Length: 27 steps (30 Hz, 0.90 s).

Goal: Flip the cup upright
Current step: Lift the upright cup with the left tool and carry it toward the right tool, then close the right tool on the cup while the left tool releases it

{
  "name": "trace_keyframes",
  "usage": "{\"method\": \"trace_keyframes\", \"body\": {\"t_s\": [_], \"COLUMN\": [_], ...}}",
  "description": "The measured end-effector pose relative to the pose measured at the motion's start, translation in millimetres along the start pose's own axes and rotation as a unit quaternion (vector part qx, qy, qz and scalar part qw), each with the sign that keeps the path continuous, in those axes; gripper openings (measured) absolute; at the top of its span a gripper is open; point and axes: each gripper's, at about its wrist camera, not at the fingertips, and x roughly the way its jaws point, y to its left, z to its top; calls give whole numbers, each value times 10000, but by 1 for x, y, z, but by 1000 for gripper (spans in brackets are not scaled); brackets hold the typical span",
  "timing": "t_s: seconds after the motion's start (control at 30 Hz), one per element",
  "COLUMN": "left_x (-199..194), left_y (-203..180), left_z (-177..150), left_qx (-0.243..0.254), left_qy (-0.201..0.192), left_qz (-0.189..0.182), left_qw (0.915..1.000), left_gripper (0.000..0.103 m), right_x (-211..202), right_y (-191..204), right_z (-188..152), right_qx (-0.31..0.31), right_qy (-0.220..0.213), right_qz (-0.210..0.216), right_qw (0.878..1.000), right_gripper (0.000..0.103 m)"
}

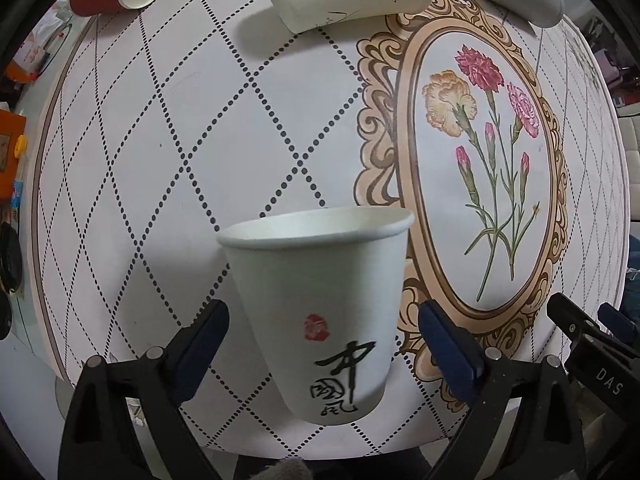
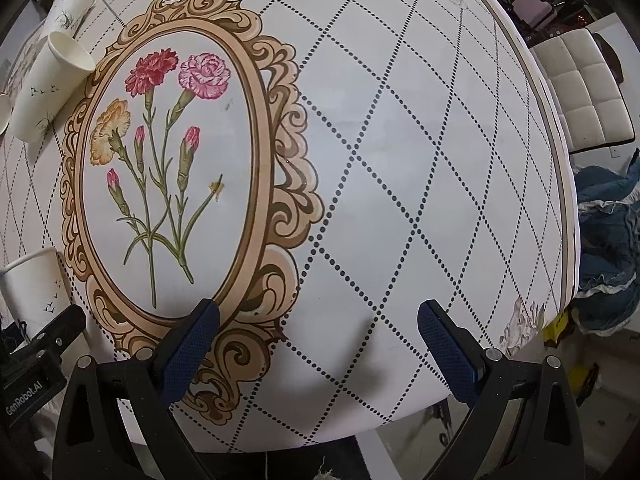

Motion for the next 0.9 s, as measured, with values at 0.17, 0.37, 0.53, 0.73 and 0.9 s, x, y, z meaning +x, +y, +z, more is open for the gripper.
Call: {"method": "trace_keyframes", "body": {"t_s": [0.17, 0.37, 0.53, 0.73, 0.9], "left_x": [-2, -23, -61, -107, -111], "left_y": [8, 36, 54, 89, 120], "left_z": [3, 5, -7, -26, -37], "left_qx": [-49, -206, -325, -554, -753], "left_qy": [-11, -199, -595, -1127, -1285], "left_qz": [-9, -106, 31, 464, 967], "left_qw": [10000, 9995, 9977, 9910, 9841], "left_gripper": [97, 97, 97, 97, 97], "right_x": [2, -7, -14, -34, -53], "right_y": [3, 2, 11, 33, 74], "right_z": [0, 5, 8, 5, -2], "right_qx": [-2, -9, -45, -251, -645], "right_qy": [-26, -73, -141, -257, -348], "right_qz": [-21, 11, 70, 269, 400], "right_qw": [10000, 10000, 9999, 9990, 9965], "right_gripper": [100, 100, 100, 100, 100]}}
